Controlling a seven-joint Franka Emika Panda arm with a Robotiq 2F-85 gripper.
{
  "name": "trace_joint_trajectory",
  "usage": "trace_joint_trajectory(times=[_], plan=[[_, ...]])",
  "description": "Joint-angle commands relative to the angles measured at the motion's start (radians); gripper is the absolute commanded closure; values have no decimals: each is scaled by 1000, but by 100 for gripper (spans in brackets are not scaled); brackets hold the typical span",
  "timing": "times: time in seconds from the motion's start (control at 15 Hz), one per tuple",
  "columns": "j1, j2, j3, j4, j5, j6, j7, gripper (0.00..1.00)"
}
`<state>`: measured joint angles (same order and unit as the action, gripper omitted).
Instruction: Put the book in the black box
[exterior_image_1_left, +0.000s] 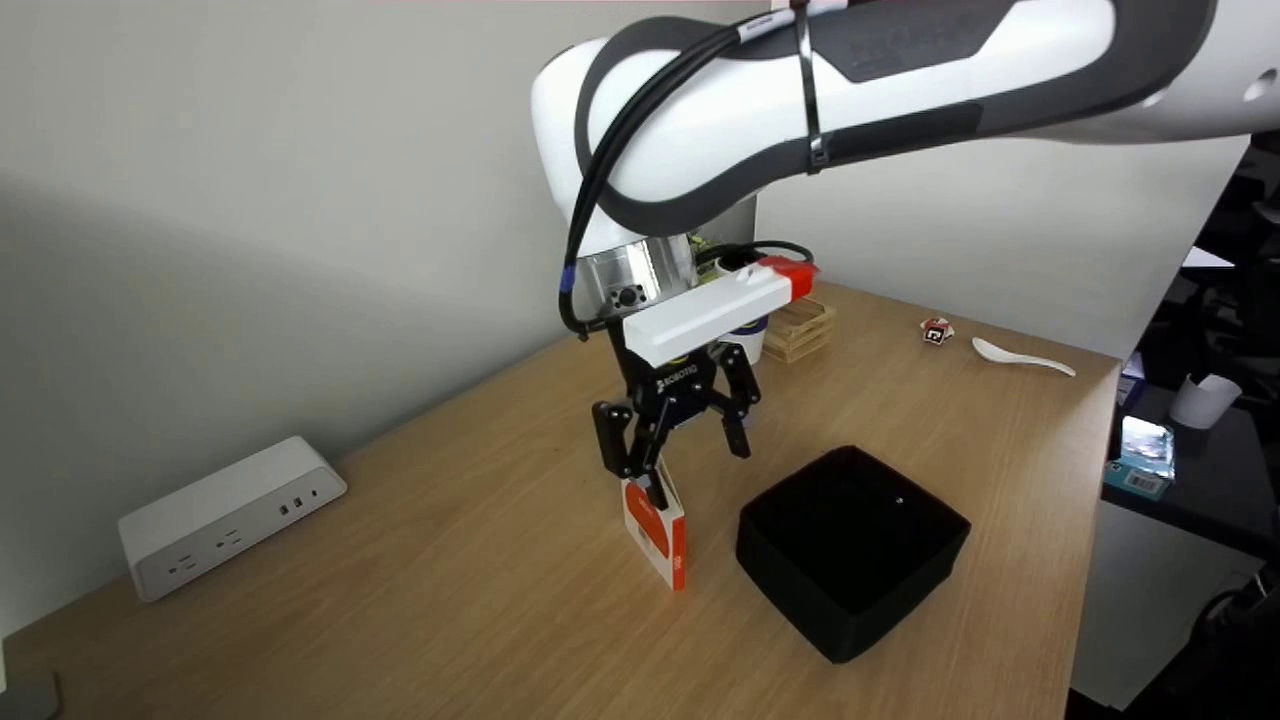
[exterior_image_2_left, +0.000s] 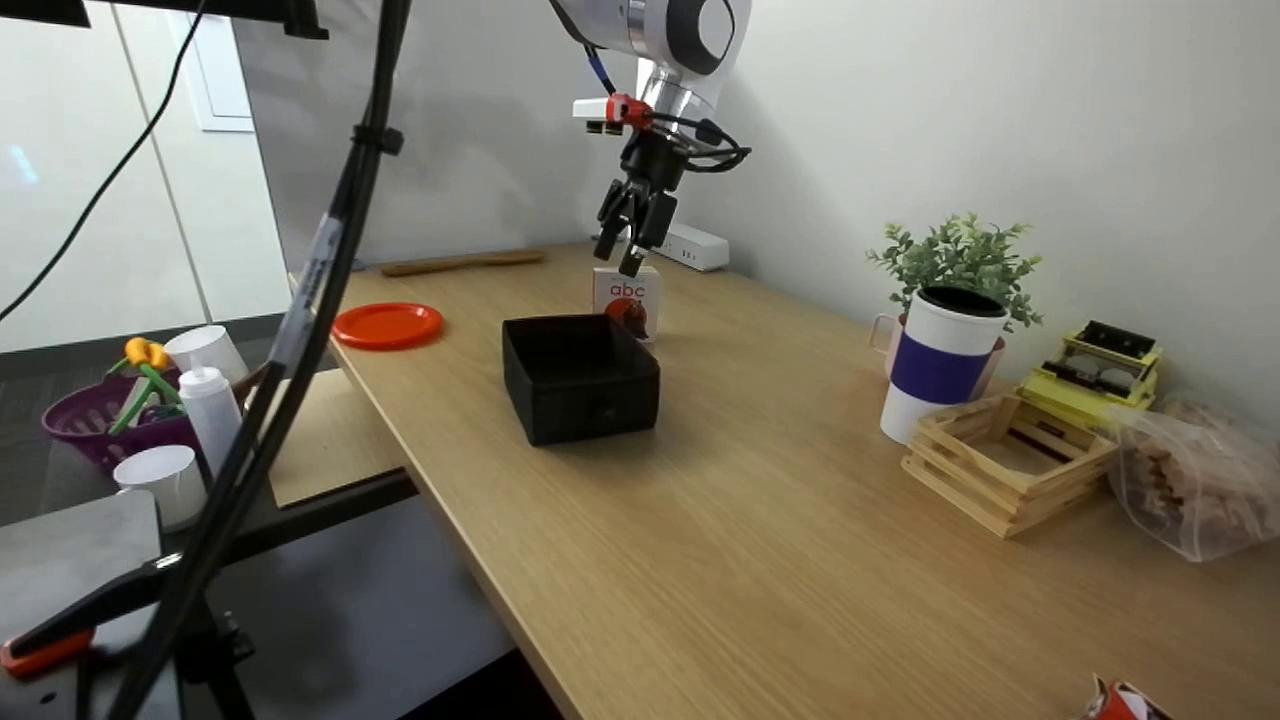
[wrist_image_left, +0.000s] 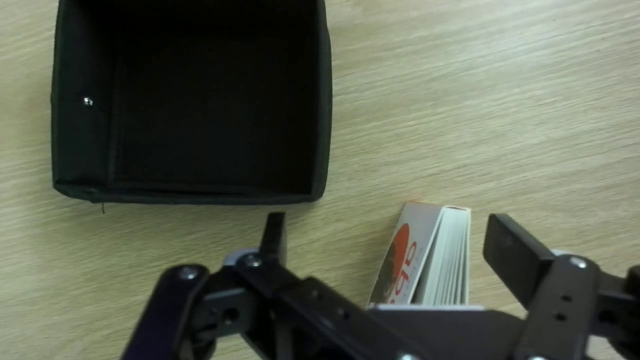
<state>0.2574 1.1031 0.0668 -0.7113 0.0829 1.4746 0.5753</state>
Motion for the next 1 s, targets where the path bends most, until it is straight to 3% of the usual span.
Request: trace_joint_trajectory(times=[0.0,0.93], plan=[[0,2,0,0,0,0,0,0],[7,7,-4,49,-8,26,44,0]])
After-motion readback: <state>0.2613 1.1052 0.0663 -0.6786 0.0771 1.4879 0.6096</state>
